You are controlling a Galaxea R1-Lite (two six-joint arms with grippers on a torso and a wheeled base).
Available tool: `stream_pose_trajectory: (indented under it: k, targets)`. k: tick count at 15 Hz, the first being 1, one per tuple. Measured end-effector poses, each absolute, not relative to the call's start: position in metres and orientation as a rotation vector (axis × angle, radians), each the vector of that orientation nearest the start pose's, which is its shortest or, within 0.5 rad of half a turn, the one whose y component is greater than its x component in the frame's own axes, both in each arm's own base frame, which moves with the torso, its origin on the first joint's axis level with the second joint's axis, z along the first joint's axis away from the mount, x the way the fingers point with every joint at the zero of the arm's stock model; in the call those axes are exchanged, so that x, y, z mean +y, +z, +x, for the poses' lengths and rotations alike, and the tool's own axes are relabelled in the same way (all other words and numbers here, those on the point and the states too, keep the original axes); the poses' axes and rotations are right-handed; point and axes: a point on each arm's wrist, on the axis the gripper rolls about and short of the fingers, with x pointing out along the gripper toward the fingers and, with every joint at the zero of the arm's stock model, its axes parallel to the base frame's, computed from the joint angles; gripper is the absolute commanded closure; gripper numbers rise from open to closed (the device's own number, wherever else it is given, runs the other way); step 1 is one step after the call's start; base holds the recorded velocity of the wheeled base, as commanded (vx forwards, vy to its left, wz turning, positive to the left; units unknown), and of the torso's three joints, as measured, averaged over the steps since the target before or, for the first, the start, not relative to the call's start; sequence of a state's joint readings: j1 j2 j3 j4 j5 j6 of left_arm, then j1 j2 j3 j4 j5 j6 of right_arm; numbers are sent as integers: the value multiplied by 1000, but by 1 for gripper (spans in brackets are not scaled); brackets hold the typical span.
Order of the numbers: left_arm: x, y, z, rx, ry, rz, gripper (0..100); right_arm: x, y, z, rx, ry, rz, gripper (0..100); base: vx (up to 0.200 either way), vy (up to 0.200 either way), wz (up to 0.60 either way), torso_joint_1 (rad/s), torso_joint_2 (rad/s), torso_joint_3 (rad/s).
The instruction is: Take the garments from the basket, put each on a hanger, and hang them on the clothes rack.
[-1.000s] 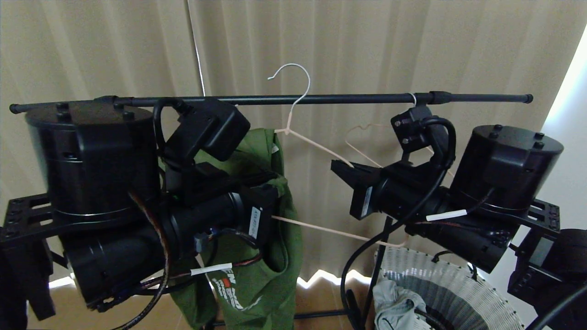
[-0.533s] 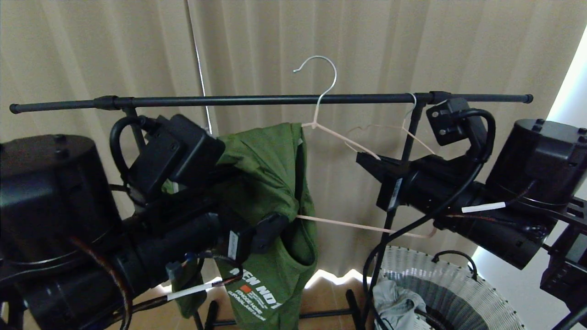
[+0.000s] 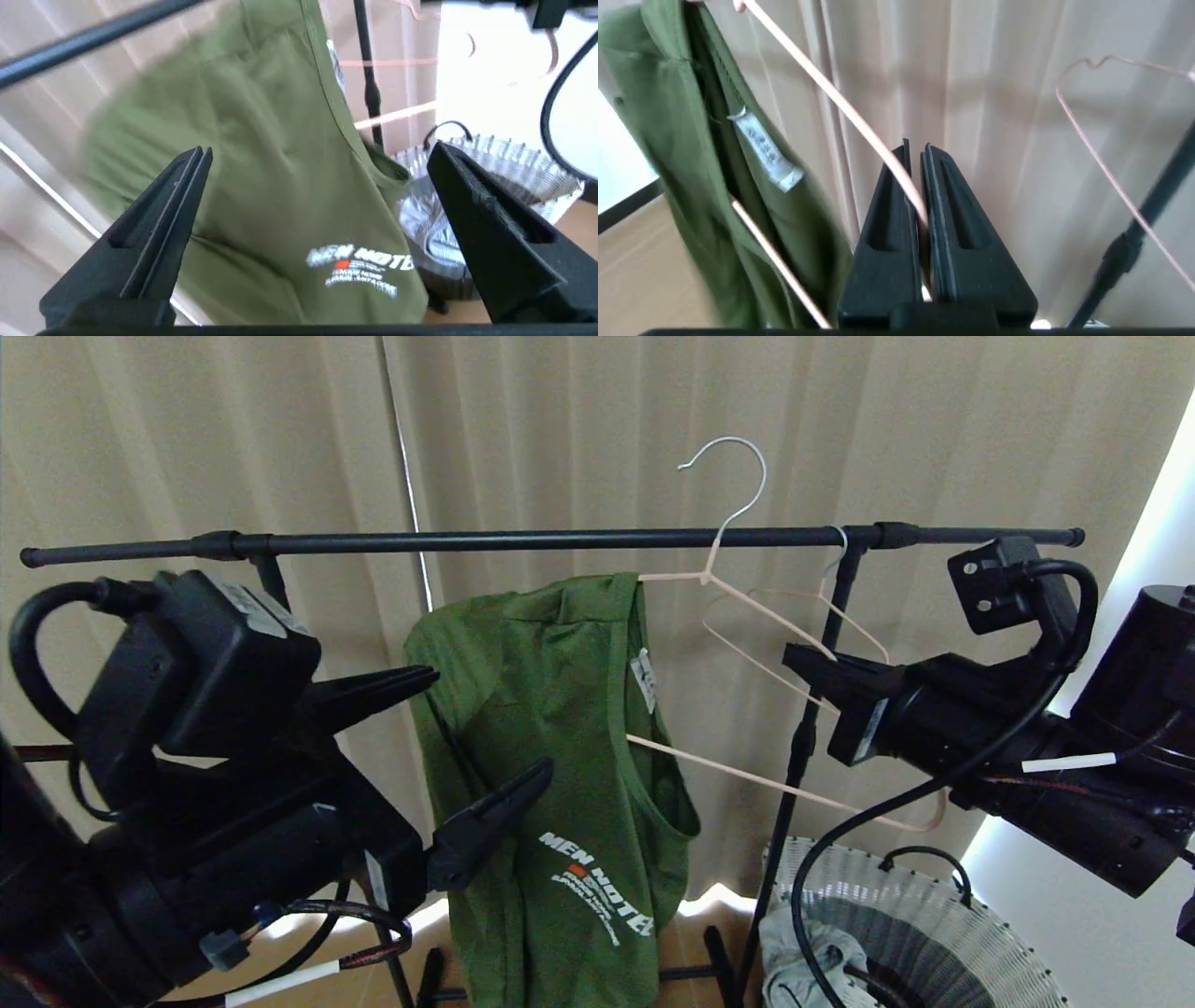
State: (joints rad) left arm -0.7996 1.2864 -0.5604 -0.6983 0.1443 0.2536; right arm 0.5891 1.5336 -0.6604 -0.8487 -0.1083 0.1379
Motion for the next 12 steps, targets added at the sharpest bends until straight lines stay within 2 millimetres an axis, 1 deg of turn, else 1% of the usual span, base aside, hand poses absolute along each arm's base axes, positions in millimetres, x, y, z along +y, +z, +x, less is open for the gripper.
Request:
stream_pose_trajectory:
  k: [2,3,5,7,9,12]
  targets:
    - [-136,232,138,-95,-646,269,0,141,209,215,60,480,99,100,0,0,0,0,0,0]
    - [-132,238,139,-129,-635,302,0,140,208,214,62,490,86,100,0,0,0,0,0,0]
    - [-124,250,143,-208,-637,382,0,139,210,211,54,537,74,100,0,0,0,0,0,0]
    - [-119,257,150,-271,-641,493,0,139,211,209,34,586,29,100,0,0,0,0,0,0]
    - [-120,256,157,-286,-676,536,0,139,213,208,24,613,11,100,0,0,0,0,0,0]
    - [-130,247,170,-269,-748,578,0,139,213,207,22,642,5,100,0,0,0,0,0,0]
